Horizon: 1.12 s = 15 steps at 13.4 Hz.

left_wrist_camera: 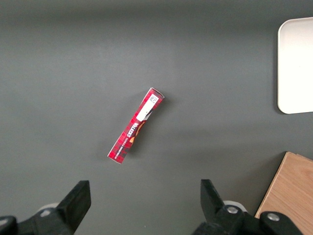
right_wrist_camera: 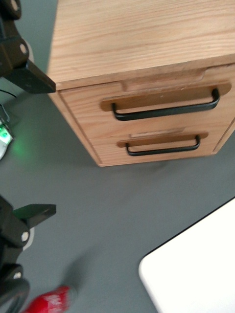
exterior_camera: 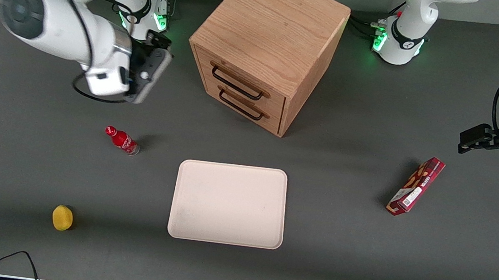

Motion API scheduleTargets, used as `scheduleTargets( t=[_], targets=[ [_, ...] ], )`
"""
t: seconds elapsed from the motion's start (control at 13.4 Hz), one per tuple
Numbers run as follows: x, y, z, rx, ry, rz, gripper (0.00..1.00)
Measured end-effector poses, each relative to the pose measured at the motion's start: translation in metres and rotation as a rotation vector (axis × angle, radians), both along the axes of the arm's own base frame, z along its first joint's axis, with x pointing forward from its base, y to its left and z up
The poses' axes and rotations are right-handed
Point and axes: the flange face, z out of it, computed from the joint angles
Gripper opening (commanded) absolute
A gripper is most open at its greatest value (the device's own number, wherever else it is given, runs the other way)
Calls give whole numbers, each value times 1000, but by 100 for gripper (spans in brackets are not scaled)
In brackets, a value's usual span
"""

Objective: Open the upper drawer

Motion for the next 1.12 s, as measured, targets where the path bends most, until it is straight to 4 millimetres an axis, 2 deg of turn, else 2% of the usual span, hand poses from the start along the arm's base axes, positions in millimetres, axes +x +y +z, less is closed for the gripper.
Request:
scheduleTargets(
  t=[0.15, 0.45, 0.9, 1.12],
  targets=[
    [-1, 21, -13, 15, -4, 37, 100],
    [5, 43, -28, 55, -45, 71, 100],
    [-5, 88, -44, 68, -99, 138, 100],
    [1, 96, -57, 74, -117, 137, 100]
  ],
)
